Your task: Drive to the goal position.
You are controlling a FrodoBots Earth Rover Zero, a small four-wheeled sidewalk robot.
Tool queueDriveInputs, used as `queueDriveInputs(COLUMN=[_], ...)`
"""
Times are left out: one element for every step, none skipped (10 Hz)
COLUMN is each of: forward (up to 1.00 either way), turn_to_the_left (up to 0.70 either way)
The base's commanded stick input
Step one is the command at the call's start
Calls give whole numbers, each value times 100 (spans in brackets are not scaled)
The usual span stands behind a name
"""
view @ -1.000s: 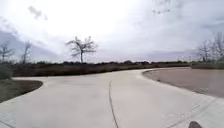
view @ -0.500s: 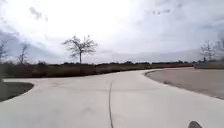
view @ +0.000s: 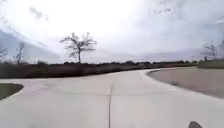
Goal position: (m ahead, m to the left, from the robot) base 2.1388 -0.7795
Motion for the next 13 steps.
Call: queueDriveInputs(forward=[100,100,100,100,100,100,100,100,100,100,100,100,100], turn_to_the_left=[34,37,40,40,40,40,37,31,25,19,14,8,2])
